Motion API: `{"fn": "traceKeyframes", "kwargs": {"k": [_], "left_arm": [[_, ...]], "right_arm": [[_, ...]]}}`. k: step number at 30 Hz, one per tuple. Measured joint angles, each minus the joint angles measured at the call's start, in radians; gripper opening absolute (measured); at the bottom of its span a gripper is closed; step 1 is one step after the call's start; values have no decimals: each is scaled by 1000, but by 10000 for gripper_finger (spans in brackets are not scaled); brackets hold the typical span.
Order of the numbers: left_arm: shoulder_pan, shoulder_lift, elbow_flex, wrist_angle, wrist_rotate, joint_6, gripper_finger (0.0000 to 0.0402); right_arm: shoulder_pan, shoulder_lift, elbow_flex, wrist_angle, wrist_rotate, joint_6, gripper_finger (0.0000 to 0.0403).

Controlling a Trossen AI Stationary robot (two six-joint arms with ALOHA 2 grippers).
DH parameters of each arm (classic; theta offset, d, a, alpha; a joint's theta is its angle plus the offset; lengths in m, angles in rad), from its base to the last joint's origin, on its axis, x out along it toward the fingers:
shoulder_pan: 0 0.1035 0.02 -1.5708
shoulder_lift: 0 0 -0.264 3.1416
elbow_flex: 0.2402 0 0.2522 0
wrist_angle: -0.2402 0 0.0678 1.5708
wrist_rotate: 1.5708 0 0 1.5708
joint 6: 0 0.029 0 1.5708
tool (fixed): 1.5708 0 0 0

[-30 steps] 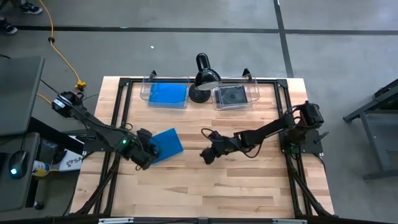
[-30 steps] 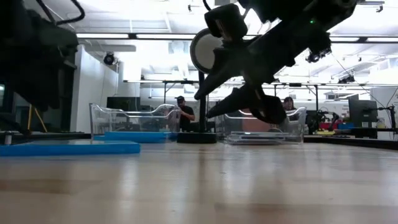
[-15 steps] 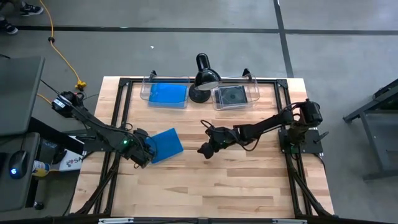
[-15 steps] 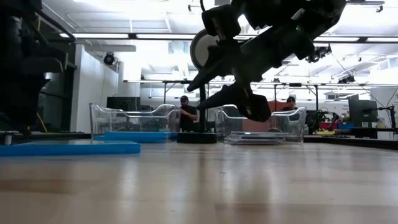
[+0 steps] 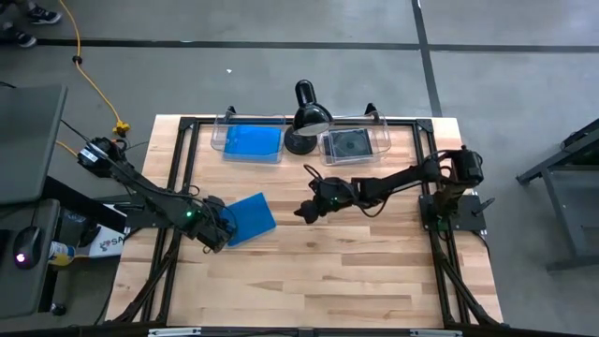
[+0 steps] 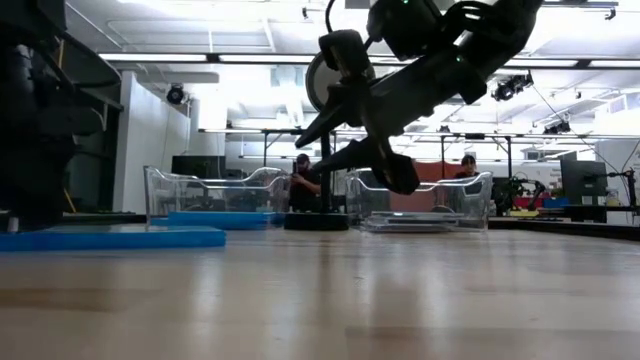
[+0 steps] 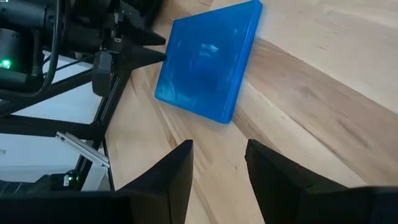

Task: Pick & place jewel cases by type
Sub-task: Put the blue CD case into the left transparent bin

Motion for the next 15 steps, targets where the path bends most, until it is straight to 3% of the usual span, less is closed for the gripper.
{"fn": "traceKeyframes", "kwargs": {"k": [8,15], "left_arm": [[1,-7,0,-56,81,-25,165],[0,-18,43,-263,125,-23,165]], "right_arm": [[-6,0,0,0,-19,0,144],[-7,0,0,-1,10,1,144]]}}
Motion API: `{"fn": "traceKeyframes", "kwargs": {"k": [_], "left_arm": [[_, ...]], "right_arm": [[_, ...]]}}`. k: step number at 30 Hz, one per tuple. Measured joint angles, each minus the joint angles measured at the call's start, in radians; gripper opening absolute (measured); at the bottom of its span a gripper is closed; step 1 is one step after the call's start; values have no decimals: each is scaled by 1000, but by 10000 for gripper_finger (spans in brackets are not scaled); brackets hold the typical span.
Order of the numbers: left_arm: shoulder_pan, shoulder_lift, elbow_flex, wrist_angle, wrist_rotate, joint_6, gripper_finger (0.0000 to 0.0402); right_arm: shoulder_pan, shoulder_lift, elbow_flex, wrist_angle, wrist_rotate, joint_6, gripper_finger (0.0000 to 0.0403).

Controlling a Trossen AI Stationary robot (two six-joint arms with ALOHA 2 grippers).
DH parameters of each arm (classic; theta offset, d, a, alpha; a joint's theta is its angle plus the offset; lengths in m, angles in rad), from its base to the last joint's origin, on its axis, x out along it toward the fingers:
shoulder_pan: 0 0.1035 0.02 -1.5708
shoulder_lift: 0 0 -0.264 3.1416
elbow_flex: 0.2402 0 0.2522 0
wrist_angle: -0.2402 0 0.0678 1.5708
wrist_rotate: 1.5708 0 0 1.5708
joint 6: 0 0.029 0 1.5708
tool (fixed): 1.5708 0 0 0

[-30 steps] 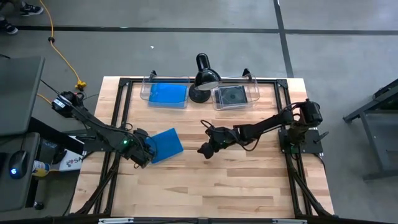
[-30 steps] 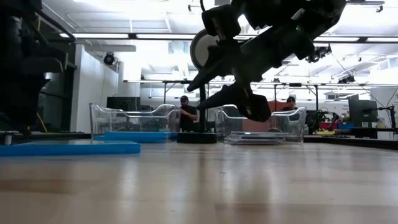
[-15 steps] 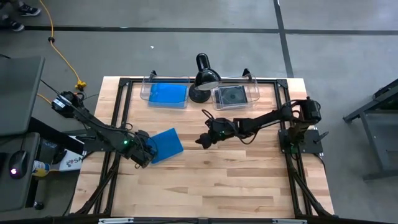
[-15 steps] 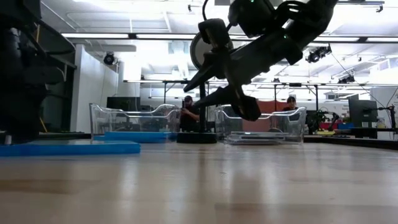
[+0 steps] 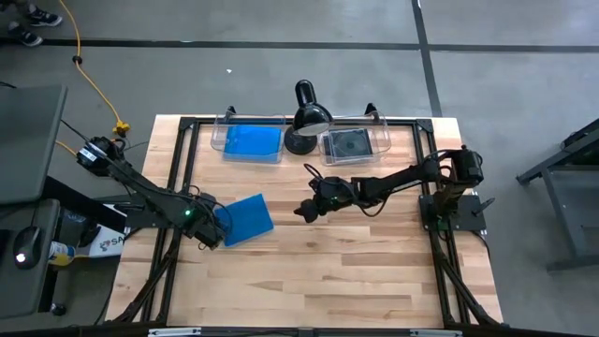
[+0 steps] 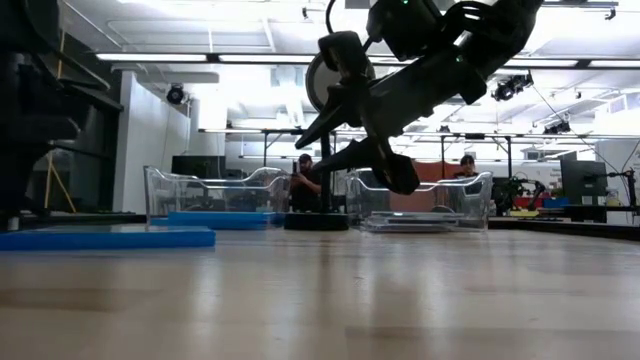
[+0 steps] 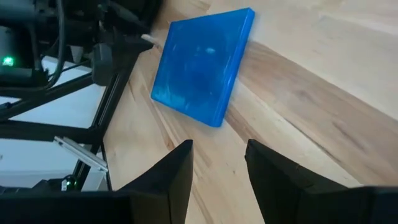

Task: Pick & place jewel cases by type
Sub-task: Put the blue CD case into the left transparent bin

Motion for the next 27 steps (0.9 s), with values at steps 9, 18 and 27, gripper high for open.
{"fn": "traceKeyframes", "kwargs": {"k": [9,18,27], "left_arm": [[0,65,2,-7,54,31,165],[0,206,3,63,33,37,165],[-1,265,5,81,-19,58,165]], "right_arm": [[0,0,0,0,63,8,144],[0,0,0,-2,91,15,144],[0,0,0,-9,105,33,144]]}}
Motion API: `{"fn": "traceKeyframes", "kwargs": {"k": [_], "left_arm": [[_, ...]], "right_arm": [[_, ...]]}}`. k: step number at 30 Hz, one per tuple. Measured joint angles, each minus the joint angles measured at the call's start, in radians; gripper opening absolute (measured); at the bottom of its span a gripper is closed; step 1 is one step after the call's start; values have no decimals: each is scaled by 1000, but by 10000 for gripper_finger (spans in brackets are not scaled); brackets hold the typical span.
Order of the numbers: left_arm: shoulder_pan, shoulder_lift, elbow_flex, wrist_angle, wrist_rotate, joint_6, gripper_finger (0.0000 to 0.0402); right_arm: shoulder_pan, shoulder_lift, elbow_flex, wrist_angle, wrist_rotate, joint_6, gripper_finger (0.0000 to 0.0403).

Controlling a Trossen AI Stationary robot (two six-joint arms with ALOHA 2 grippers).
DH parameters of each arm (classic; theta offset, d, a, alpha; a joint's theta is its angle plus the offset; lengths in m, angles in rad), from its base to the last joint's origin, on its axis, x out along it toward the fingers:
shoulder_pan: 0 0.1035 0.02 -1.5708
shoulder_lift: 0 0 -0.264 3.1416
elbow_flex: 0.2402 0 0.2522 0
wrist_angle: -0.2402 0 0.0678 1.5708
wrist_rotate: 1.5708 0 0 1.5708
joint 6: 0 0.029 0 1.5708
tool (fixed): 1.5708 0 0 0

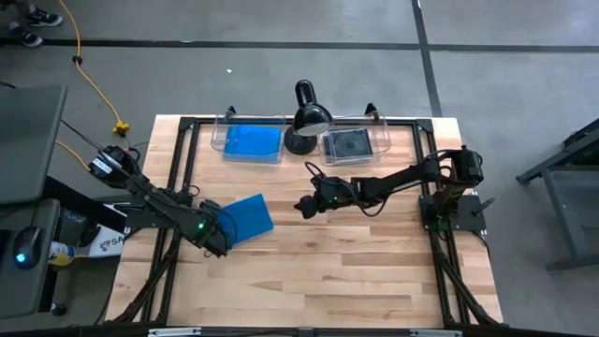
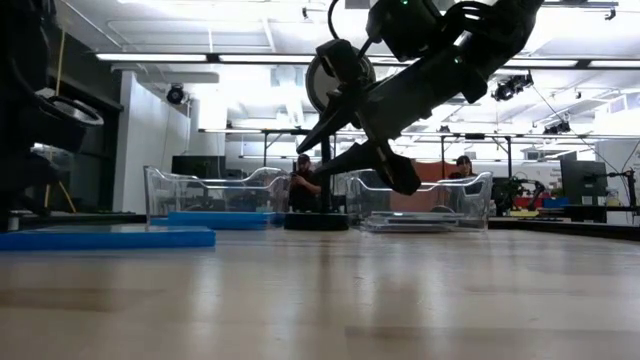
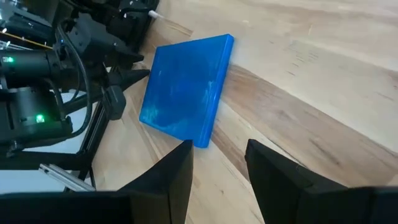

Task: Pick & place jewel cases by type
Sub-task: Put the blue CD case into the left transparent bin

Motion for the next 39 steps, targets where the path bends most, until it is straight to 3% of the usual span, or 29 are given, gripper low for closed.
{"fn": "traceKeyframes", "kwargs": {"k": [10,18,26,34,39], "left_arm": [[42,2,-2,56,-68,4,165],[65,16,-6,313,-232,110,166],[116,35,-2,392,-222,191,166],[115,36,-2,408,-229,190,166],[115,37,-3,433,-245,189,166]], "right_arm": [[-7,0,0,2,62,2,144],[-11,0,0,-43,43,-5,144],[-5,0,0,-387,-22,51,144],[-23,4,0,-341,-7,-17,144],[-37,53,0,-285,-67,-55,148]]}}
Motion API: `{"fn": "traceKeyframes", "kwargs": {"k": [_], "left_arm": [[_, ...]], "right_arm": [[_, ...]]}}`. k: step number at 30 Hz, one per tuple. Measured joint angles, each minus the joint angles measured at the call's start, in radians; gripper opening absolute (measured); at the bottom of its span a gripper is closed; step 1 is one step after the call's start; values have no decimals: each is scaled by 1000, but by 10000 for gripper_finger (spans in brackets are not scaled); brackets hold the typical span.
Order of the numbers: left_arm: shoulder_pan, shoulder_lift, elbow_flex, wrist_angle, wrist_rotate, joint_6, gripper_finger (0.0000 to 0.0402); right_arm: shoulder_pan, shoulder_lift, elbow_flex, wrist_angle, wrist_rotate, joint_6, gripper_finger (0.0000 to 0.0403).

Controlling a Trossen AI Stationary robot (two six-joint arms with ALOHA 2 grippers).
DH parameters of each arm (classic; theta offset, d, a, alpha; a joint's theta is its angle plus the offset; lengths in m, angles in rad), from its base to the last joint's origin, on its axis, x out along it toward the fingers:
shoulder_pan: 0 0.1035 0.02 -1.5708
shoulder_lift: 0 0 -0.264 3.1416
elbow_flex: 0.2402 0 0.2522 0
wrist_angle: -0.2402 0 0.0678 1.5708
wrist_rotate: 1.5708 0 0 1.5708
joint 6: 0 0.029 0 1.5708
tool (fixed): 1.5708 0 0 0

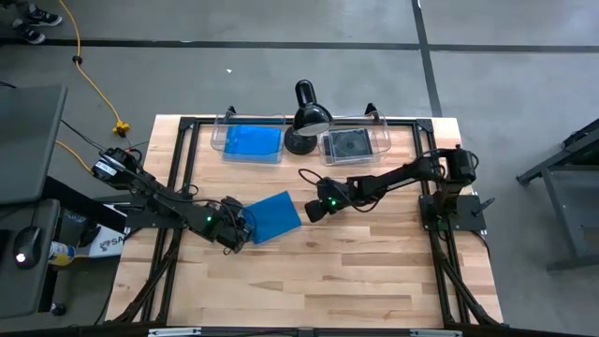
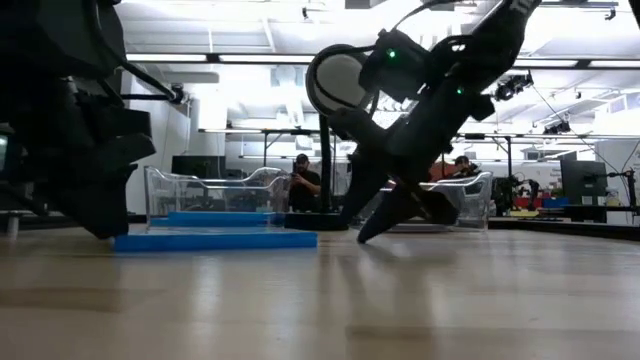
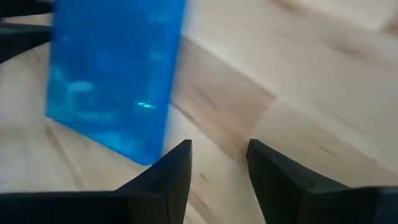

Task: Pick & place jewel cases by type
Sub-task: Put the blue CD case into the left transparent bin

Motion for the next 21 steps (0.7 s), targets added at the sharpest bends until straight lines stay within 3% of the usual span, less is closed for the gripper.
{"fn": "traceKeyframes", "kwargs": {"k": [7,21], "left_arm": [[0,1,0,15,-2,-1,166],[-1,1,0,21,-5,1,165]], "right_arm": [[0,116,4,247,-88,42,184],[-1,171,5,312,-165,49,203]]}}
